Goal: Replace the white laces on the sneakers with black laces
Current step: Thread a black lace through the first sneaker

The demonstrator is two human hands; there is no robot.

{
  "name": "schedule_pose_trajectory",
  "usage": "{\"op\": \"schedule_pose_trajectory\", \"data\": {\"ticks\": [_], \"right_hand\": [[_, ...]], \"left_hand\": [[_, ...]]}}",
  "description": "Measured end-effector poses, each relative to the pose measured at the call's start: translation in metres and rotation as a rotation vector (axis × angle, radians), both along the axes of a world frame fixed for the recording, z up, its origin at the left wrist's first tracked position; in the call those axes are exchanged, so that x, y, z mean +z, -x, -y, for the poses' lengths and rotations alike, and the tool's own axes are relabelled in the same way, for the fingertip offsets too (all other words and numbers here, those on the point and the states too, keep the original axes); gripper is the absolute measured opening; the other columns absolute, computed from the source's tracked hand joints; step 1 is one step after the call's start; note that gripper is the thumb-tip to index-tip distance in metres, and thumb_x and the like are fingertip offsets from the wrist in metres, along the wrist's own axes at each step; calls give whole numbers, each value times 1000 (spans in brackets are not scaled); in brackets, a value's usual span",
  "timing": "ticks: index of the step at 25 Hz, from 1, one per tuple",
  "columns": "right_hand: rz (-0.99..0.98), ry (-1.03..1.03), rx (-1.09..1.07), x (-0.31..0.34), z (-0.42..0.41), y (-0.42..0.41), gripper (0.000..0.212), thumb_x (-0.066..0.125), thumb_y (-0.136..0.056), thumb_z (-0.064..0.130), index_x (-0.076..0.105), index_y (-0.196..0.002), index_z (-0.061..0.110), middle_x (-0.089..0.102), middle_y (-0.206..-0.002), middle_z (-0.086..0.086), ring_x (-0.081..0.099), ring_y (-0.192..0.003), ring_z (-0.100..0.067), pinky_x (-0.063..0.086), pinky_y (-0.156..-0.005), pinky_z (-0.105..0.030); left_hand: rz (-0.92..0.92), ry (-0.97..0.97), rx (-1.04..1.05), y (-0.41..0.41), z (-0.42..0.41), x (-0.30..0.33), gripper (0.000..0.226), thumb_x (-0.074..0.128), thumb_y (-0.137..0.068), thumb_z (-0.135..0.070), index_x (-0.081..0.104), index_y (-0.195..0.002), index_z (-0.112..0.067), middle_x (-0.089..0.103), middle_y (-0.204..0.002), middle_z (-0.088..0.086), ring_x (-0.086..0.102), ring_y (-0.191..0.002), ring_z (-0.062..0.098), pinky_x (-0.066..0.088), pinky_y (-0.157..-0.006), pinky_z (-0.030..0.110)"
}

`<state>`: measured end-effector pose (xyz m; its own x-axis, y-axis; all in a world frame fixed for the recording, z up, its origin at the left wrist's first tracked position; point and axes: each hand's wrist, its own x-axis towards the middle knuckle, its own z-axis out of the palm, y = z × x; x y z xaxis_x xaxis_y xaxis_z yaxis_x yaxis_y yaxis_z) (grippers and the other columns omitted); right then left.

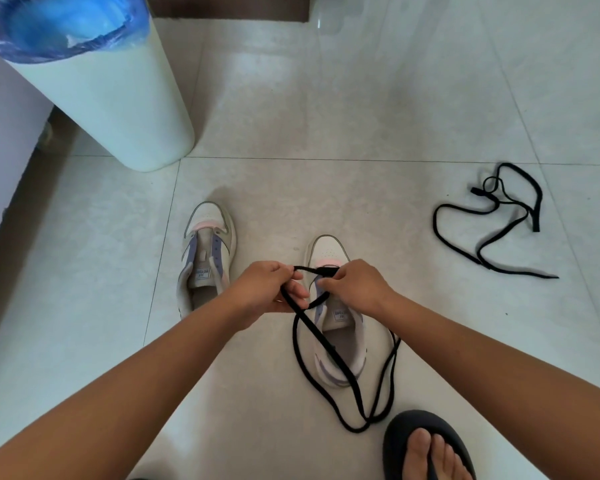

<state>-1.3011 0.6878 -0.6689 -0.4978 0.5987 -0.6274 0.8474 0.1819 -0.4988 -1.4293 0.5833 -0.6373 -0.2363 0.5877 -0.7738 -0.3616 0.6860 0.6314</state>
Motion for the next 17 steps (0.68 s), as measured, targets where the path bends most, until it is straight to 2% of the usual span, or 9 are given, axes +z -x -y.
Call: {"op": "schedule_pose_trajectory", "data": {"ticks": [3, 5, 7, 10, 11, 13, 14, 15, 17], "right_hand": [[13, 23, 11, -4, -1, 1, 25, 60, -86, 20, 69, -85, -3, 56, -73, -7, 51, -69, -17, 37, -58, -26], [-24, 20, 4, -9, -3, -1, 23, 61, -85, 16, 68, -89, -5, 57, -78, -8, 51, -72, -16, 37, -60, -26], [-103, -67, 30, -6, -3, -1, 15, 61, -86, 18, 62, -94, 5, 54, -89, -3, 50, -82, -17, 39, -68, -27], [-291, -424, 398, -8, -3, 6, 31, 64, -85, 29, 60, -112, 14, 55, -106, -1, 51, -98, -22, 42, -79, -34], [-386, -551, 556, -11, -2, 9, 31, 65, -82, 30, 64, -108, 12, 61, -102, -3, 57, -94, -25, 45, -74, -36], [-461, -732, 741, -15, 0, 17, 18, 69, -73, 20, 68, -88, 10, 65, -79, -4, 62, -70, -27, 45, -55, -30], [-433, -777, 747, -15, -3, 20, 16, 71, -69, 11, 66, -85, 11, 64, -74, -3, 61, -65, -26, 41, -51, -27], [-351, -754, 688, -12, -6, 23, 19, 70, -71, 6, 65, -89, 11, 64, -78, -3, 61, -70, -25, 39, -53, -27], [-258, -568, 422, -8, -16, 23, 21, 54, -89, 8, 63, -107, 11, 67, -99, -4, 61, -91, -25, 43, -69, -30]], "left_hand": [[35, 26, -150, 10, 7, 9, 22, 41, -101, -16, 57, -90, -4, 68, -65, 7, 64, -53, 17, 56, -60, 29], [57, 42, -216, 22, 14, 14, 23, 45, -99, -18, 58, -88, -3, 63, -62, 5, 49, -38, 11, 57, -61, 30], [67, 49, -234, 34, 20, 18, 25, 46, -99, -20, 60, -87, -3, 60, -64, 5, 33, -32, 7, 57, -59, 31], [76, 27, -219, 38, 22, 22, 27, 45, -99, -20, 62, -88, -2, 61, -66, 6, 39, -35, 10, 57, -60, 33], [88, 16, -214, 36, 22, 24, 27, 45, -99, -19, 62, -87, -1, 61, -65, 6, 45, -39, 12, 58, -62, 34], [89, -9, -230, 36, 23, 29, 29, 44, -99, -19, 63, -86, -2, 62, -65, 6, 56, -47, 15, 58, -64, 34], [74, -19, -248, 38, 25, 31, 29, 43, -99, -18, 63, -85, -2, 62, -65, 7, 59, -51, 17, 57, -63, 33], [50, -27, -269, 43, 28, 34, 29, 43, -99, -18, 63, -85, -2, 63, -66, 8, 62, -55, 19, 56, -62, 31], [2, -29, -316, 54, 38, 38, 28, 42, -100, -16, 62, -85, -3, 65, -69, 9, 65, -59, 19, 54, -59, 26]]}}
